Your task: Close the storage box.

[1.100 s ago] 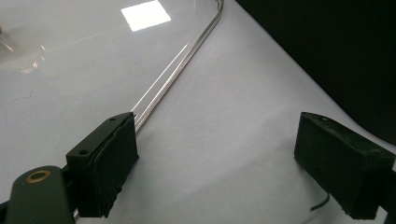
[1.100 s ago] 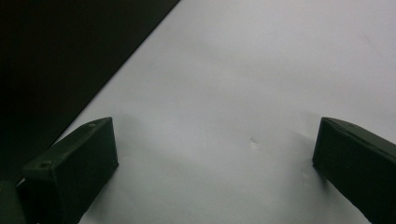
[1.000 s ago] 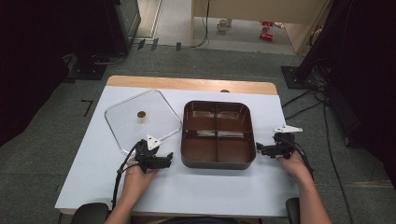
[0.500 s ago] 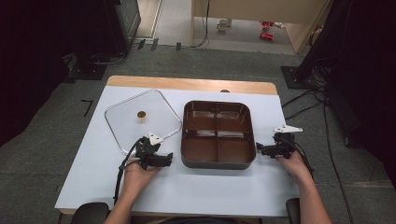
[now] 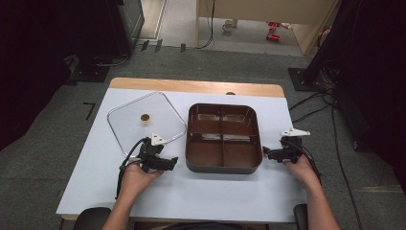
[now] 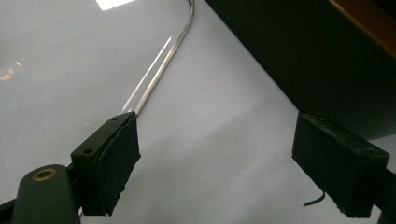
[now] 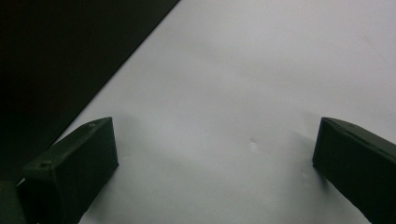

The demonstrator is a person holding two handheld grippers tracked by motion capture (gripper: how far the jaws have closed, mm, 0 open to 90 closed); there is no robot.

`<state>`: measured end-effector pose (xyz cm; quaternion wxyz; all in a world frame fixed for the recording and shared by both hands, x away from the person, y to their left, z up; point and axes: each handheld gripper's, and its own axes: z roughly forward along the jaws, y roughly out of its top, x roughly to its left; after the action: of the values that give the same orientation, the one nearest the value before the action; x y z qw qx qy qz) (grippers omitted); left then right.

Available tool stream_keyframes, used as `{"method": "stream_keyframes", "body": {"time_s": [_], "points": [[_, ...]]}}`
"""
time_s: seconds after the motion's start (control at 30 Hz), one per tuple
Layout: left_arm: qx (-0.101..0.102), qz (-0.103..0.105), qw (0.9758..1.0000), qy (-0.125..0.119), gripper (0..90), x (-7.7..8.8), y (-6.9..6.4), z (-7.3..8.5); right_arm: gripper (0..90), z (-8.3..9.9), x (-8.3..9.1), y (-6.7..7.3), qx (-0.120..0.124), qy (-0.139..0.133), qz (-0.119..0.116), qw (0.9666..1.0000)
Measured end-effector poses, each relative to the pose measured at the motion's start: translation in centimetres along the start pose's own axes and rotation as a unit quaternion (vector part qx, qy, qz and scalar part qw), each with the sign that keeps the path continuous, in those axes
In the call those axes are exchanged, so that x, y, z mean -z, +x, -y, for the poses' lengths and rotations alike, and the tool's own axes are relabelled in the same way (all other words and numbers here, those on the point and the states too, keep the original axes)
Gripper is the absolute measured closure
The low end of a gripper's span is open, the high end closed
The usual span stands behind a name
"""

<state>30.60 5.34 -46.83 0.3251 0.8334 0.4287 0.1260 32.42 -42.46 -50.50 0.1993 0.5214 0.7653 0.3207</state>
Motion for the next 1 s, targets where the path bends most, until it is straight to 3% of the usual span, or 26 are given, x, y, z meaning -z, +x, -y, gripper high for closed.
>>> {"method": "stream_keyframes", "body": {"time_s": [0.23, 0.47, 0.87, 1.0], "points": [[0.008, 0.004, 0.9998, -0.017, 15.0, 0.9, 0.4, -0.5, 0.0, 0.0, 0.0, 0.0, -0.001, 0.0, 0.0, 1.0], [0.007, -0.011, 0.9997, -0.023, 15.1, 1.7, 1.0, -0.8, 0.0, 0.0, 0.0, 0.0, -0.001, 0.0, 0.0, 1.0], [0.033, -0.028, 0.9982, -0.041, 15.5, 2.2, 3.3, -1.6, 0.0, 0.0, 0.0, 0.0, -0.001, 0.0, 0.0, 1.0], [0.03, -0.036, 0.998, -0.042, 15.5, 2.4, 3.6, -2.0, 0.0, 0.0, 0.0, 0.0, -0.001, 0.0, 0.0, 1.0]]}}
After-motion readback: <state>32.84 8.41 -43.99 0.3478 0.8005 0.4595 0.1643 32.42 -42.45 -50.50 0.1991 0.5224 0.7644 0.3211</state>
